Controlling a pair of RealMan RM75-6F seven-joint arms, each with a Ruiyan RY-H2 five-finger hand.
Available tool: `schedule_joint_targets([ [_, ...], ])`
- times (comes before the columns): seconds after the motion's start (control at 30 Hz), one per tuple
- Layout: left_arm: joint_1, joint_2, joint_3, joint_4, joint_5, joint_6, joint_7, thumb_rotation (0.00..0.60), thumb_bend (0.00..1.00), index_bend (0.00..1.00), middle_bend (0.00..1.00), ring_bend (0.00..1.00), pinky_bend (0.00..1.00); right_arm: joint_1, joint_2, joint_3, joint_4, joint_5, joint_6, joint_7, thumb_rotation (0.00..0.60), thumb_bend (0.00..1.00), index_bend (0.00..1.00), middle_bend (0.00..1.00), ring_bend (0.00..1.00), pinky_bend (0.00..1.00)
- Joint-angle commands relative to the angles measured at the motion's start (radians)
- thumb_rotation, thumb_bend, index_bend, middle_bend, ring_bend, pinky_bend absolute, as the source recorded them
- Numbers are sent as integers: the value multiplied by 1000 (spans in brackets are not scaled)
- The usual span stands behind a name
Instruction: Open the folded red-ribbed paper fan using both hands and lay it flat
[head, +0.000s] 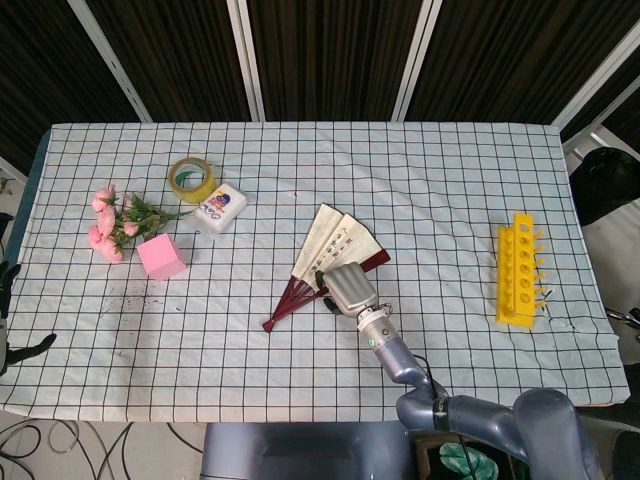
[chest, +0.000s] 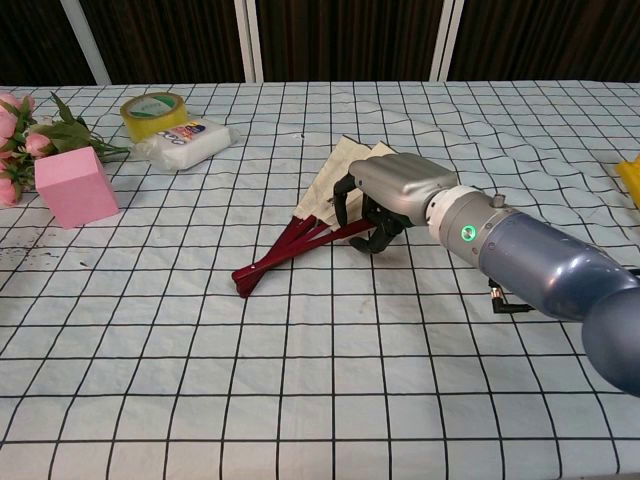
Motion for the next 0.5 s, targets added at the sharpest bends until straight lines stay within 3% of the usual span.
schedule_joint_targets([
  [0.03,0,-1,0,1,-1,0,1,600,8,0,0,0,0,-1,0,0,0,1,-1,1,600,315,477,925,973,917],
  [0.5,-1,-3,-1,-2,-9,-2,9,600,9,0,0,0,0,-1,-6,4,1,-4,3,9,600,316,481,924,973,918],
])
